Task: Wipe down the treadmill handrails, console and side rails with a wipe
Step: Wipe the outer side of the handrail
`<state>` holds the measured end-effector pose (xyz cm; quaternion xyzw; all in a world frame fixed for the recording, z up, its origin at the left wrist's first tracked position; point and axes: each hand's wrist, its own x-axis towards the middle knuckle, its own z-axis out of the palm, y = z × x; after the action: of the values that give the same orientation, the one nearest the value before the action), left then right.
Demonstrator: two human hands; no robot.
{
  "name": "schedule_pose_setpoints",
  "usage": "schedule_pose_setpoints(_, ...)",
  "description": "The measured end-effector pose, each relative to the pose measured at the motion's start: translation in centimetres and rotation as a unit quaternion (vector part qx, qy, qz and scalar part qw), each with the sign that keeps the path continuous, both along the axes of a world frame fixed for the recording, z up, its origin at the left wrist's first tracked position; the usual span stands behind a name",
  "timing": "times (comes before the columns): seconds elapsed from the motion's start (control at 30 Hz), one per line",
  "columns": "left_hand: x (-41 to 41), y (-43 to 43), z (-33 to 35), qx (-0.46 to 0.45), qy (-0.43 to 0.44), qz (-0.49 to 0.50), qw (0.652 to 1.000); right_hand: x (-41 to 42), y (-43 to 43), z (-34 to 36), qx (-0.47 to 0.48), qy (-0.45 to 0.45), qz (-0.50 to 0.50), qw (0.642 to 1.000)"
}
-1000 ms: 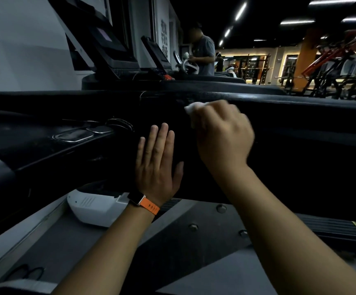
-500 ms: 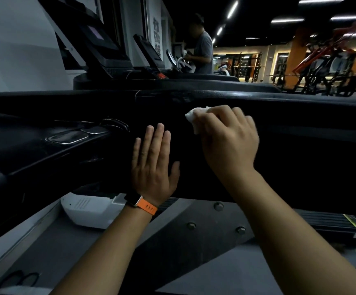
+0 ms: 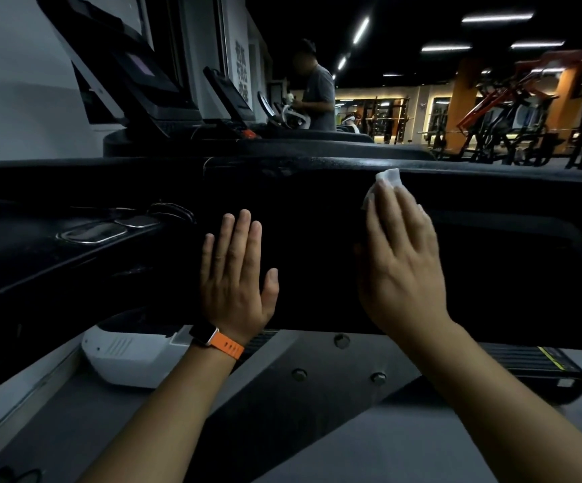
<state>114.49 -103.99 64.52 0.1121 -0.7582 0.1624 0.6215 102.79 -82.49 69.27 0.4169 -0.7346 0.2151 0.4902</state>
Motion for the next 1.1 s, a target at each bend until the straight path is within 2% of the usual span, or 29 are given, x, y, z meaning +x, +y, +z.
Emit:
schedule_pose_setpoints(0.1, 0.1, 0.1, 0.1, 0.0, -0.003, -0.001, 1.0, 0.2, -0.7, -0.2, 0.042, 0.002, -0.018, 0.999)
schedule_pose_setpoints(0.33, 0.8, 0.0, -0.1, 0.006, -0.014, 0.001, 1.0, -0.3, -0.5, 0.4, 0.045, 0.003, -0.025, 0.999)
schedule_pose_setpoints(0.5, 1.2, -0.7, -0.7, 0.007, -0.013, 0.02, 1.0, 1.9, -4.9, 2.3, 0.138, 0.089, 0.046, 0.985)
schedule_pose_setpoints(0.8, 0.6, -1.4, -1.2, 0.001, 0.01, 0.01, 1.0, -1.1, -1.3, 1.3, 0.093, 0.093, 0.065, 0.989)
schedule_pose_setpoints(0.93, 0.9, -1.4, -1.2, 0.0, 0.008, 0.012, 1.0, -0.1, -3.2, 2.0, 0.132, 0.102, 0.045, 0.985)
schedule_pose_setpoints(1.1, 1.0, -1.2, -1.2, 0.002, 0.009, 0.016, 1.0, 2.4, -7.3, 3.6, 0.193, 0.158, 0.08, 0.965)
